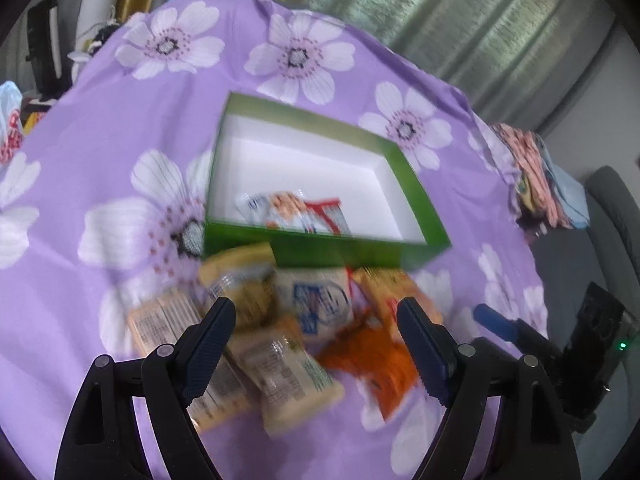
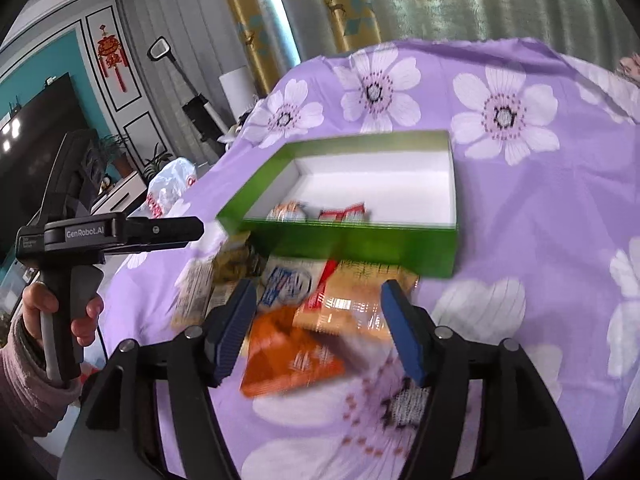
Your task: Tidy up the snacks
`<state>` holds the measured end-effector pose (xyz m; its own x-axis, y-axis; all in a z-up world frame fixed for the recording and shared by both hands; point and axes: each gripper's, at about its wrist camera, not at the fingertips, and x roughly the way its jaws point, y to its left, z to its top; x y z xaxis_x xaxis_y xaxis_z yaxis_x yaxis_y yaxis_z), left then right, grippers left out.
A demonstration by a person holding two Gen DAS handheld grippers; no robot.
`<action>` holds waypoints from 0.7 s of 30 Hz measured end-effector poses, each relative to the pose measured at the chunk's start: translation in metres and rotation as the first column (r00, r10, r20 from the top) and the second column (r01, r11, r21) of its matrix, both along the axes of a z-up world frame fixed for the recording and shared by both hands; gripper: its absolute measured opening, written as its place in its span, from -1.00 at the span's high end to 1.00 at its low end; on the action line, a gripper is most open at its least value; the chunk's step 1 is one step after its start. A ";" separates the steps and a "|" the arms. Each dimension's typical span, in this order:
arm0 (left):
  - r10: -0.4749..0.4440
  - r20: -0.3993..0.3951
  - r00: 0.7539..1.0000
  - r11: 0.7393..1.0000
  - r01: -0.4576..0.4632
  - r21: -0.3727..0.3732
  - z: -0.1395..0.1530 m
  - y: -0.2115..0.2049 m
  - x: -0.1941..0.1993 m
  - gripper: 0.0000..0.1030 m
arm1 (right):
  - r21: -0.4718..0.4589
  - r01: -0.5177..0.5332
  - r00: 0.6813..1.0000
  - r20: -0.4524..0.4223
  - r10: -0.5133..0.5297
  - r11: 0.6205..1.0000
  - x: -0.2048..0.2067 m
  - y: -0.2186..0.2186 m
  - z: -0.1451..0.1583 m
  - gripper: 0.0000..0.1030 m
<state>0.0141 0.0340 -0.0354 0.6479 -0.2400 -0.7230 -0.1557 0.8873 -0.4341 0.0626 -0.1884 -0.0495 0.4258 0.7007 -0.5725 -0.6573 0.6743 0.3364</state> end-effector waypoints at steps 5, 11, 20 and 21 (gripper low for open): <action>-0.053 -0.015 0.998 0.996 0.052 -0.067 -0.013 -0.022 -0.015 -0.60 | -0.007 -0.022 0.999 -0.037 0.021 1.000 -0.013 -0.003 -0.016 -0.28; -0.107 -0.046 0.993 0.979 0.097 -0.181 -0.031 -0.042 -0.015 -0.60 | 0.004 -0.062 0.995 -0.077 0.062 0.998 -0.013 0.004 -0.033 -0.28; -0.115 -0.094 0.989 0.966 0.089 -0.244 -0.049 -0.045 0.003 -0.60 | -0.011 -0.168 0.978 -0.130 0.165 0.986 -0.011 0.025 -0.051 -0.06; -0.119 -0.098 0.988 0.966 0.092 -0.243 -0.050 -0.045 0.004 -0.60 | -0.004 -0.191 0.974 -0.129 0.188 0.982 -0.016 0.026 -0.050 -0.06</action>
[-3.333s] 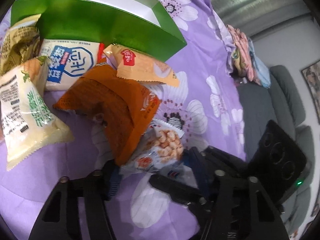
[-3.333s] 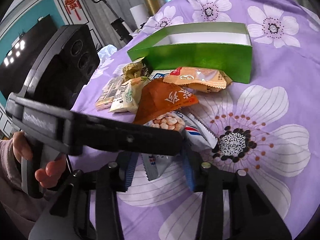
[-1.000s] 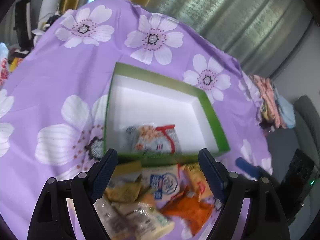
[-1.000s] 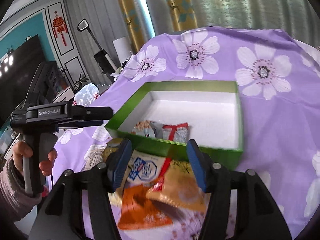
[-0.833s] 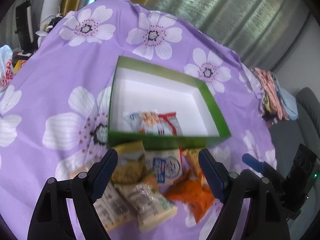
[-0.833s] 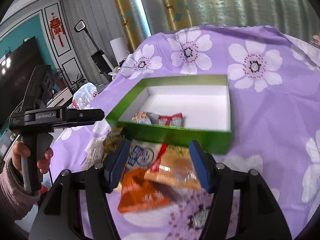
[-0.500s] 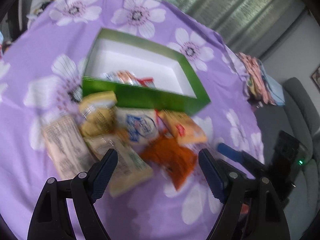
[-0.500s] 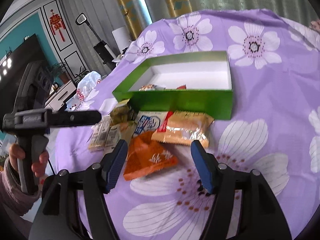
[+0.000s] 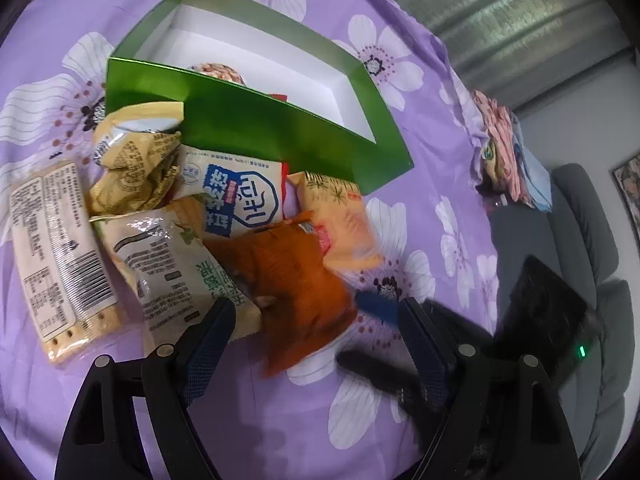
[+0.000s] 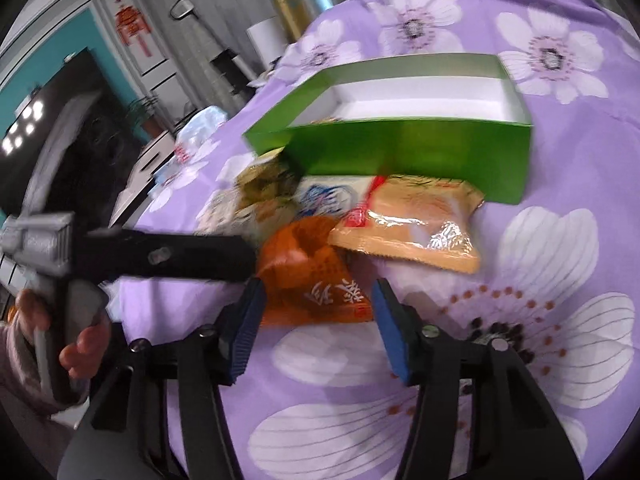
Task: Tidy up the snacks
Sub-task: 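Close both grippers on the orange snack bag and lift it, then carry the orange bag into the green box and open both grippers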
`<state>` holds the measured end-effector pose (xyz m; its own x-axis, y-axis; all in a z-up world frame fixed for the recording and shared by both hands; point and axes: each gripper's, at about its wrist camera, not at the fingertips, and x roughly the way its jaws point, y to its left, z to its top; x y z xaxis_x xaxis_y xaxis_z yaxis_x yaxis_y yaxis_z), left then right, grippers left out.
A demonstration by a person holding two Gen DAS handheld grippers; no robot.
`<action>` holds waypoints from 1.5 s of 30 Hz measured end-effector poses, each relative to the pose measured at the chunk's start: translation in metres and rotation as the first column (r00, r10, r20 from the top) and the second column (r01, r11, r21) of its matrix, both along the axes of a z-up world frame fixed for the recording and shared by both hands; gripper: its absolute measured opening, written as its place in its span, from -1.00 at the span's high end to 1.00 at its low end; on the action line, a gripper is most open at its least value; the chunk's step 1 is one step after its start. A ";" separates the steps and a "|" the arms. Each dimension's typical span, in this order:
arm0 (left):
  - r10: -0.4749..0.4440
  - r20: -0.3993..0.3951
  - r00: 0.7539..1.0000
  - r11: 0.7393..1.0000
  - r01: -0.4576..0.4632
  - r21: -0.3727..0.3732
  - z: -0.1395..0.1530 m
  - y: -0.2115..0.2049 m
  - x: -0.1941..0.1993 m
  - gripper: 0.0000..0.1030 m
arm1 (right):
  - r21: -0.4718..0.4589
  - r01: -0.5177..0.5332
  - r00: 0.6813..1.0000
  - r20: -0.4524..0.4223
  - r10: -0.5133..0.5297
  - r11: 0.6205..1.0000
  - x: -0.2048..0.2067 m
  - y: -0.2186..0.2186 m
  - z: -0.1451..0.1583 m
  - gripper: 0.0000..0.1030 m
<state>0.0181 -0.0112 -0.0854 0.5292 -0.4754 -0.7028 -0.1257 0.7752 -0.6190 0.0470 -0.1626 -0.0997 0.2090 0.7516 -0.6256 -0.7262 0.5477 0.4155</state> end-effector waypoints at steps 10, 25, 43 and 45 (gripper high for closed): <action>-0.032 0.004 0.999 0.998 0.031 0.062 -0.002 -0.008 0.009 -0.33 | -0.015 -0.008 1.000 -0.026 0.008 1.000 -0.001 0.004 -0.010 -0.10; -0.060 0.020 0.998 0.992 0.058 0.110 -0.008 -0.012 0.010 0.14 | -0.019 -0.046 0.998 -0.053 0.045 0.999 0.005 0.022 -0.016 0.29; -0.073 0.215 0.974 0.987 0.040 0.156 0.066 0.004 0.005 0.14 | 0.031 -0.026 0.992 0.124 0.022 0.999 -0.010 0.025 0.050 0.40; -0.069 0.231 0.970 0.987 0.032 0.160 0.073 0.011 0.015 0.14 | 0.036 -0.025 0.989 0.149 0.019 0.999 0.000 0.032 0.059 0.40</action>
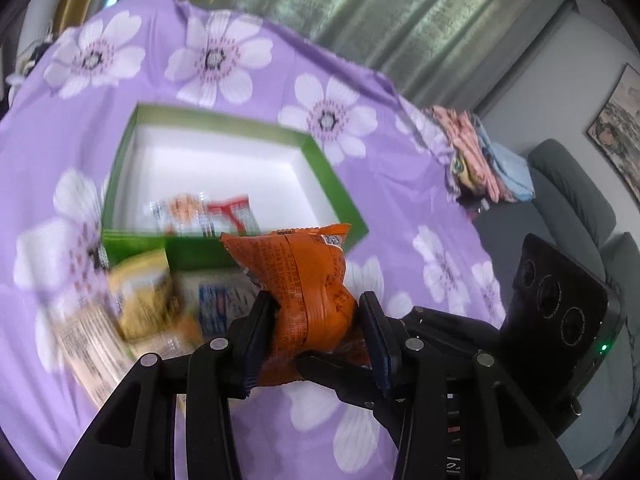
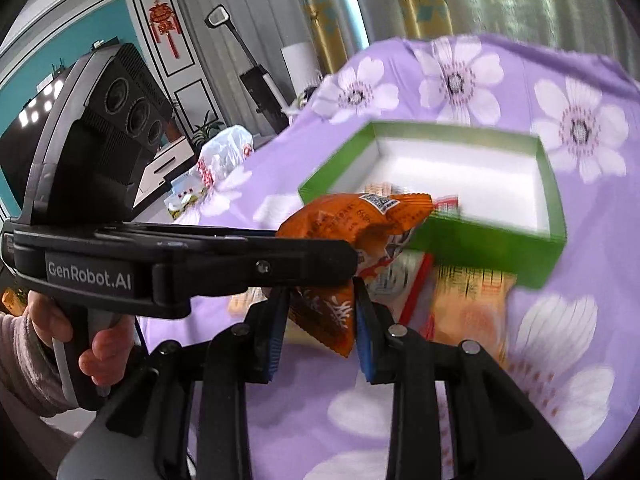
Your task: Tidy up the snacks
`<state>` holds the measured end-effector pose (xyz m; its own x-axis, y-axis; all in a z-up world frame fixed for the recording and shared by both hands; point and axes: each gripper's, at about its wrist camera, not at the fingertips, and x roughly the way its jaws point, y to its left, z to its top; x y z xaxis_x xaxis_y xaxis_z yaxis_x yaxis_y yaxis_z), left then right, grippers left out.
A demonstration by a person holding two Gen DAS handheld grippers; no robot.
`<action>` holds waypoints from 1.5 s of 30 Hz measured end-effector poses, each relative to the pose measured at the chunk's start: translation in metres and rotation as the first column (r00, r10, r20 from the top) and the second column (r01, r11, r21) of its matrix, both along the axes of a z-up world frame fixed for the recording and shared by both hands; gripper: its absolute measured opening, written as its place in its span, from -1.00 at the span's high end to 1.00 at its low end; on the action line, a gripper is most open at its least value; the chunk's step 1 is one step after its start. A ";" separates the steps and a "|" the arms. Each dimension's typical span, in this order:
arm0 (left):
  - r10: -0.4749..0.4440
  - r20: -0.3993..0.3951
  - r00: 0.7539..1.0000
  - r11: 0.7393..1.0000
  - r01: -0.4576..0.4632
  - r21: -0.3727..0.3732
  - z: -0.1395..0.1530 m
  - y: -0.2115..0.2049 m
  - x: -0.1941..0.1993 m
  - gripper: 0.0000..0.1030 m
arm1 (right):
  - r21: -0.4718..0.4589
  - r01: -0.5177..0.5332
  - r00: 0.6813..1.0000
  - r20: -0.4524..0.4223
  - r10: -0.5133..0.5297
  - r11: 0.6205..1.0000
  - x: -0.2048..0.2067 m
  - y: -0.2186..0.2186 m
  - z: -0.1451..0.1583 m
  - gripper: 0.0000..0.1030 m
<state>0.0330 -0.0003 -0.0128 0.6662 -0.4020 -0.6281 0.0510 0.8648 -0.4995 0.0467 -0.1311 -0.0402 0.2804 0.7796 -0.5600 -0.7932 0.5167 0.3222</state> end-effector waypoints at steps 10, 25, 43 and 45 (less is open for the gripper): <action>0.051 -0.020 0.999 0.999 -0.051 -0.014 0.004 0.046 0.070 0.14 | -0.001 0.008 0.999 0.039 -0.008 1.000 0.069 0.045 0.017 0.40; 0.215 -0.105 0.971 0.976 -0.211 0.049 -0.022 0.082 0.095 -0.56 | -0.081 0.197 0.979 -0.034 -0.200 0.977 0.122 0.047 -0.021 -0.12; 0.259 -0.038 0.965 0.958 -0.252 0.134 -0.004 0.068 -0.037 -0.56 | -0.003 0.179 0.983 -0.038 -0.179 0.984 0.032 -0.021 -0.002 -0.20; 0.248 -0.047 0.968 0.961 -0.240 0.136 -0.010 0.062 -0.047 -0.56 | -0.001 0.169 0.985 -0.047 -0.168 0.986 0.021 -0.022 -0.003 -0.20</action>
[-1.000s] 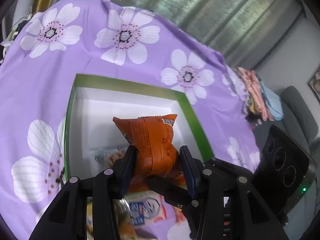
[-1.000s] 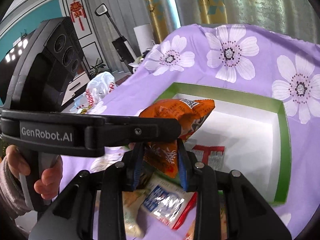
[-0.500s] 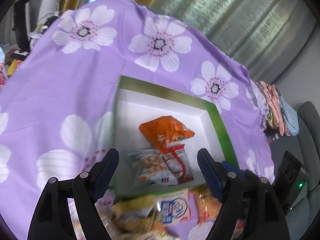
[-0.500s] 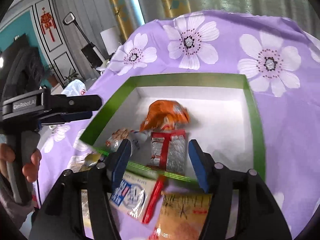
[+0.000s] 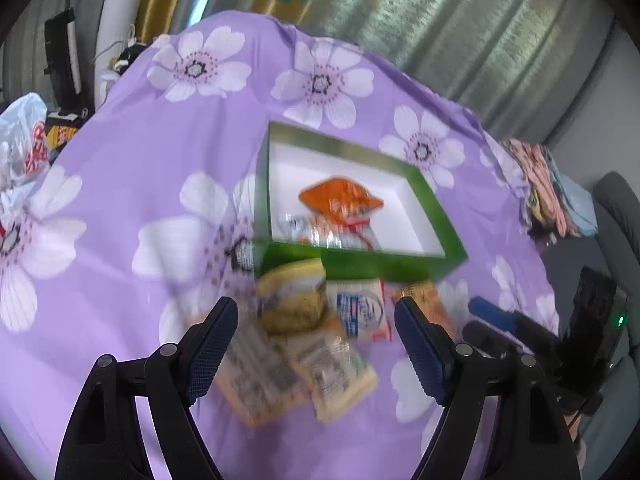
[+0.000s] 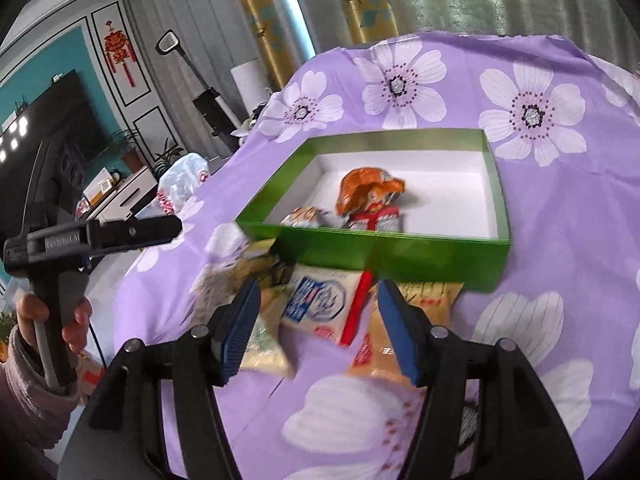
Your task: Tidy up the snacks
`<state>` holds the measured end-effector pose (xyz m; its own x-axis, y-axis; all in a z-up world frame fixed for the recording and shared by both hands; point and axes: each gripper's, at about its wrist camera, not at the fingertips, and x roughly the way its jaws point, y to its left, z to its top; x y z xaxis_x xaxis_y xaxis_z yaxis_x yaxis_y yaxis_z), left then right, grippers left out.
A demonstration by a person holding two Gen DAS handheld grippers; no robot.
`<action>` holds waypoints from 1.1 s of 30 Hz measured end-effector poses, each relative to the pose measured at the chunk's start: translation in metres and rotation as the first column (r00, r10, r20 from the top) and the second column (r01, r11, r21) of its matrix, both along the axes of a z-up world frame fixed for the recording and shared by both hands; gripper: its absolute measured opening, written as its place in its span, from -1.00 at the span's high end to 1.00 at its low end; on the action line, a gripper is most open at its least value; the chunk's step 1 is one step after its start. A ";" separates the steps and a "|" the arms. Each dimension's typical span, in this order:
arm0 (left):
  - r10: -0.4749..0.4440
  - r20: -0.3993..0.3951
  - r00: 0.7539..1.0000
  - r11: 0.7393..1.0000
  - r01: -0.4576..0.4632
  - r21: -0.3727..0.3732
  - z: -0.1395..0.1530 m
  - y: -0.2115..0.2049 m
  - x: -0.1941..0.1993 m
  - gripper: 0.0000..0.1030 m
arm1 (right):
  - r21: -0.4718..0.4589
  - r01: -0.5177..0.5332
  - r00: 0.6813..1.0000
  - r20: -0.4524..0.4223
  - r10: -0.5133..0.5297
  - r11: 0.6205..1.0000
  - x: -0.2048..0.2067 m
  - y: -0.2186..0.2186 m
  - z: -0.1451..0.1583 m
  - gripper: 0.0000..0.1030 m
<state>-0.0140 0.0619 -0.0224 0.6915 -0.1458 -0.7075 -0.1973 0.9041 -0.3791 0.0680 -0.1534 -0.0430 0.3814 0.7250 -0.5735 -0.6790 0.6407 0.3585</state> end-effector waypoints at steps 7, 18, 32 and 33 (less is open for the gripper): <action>-0.070 -0.003 0.998 0.994 0.069 -0.081 -0.024 -0.020 -0.027 -0.56 | -0.016 -0.039 0.999 -0.025 0.038 0.999 -0.032 0.003 -0.012 -0.20; -0.113 -0.035 0.993 0.987 0.108 -0.118 -0.049 -0.034 -0.034 -0.56 | -0.051 -0.101 0.993 -0.064 0.098 0.994 -0.060 0.016 -0.035 -0.20; 0.021 -0.048 0.999 0.993 -0.026 -0.113 -0.057 0.006 -0.036 -0.56 | 0.026 -0.236 0.967 -0.096 0.238 0.971 -0.064 0.047 -0.040 -0.20; 0.041 -0.059 0.997 0.992 -0.047 -0.119 -0.061 0.012 -0.036 -0.56 | 0.044 -0.258 0.960 -0.102 0.261 0.965 -0.066 0.053 -0.040 -0.19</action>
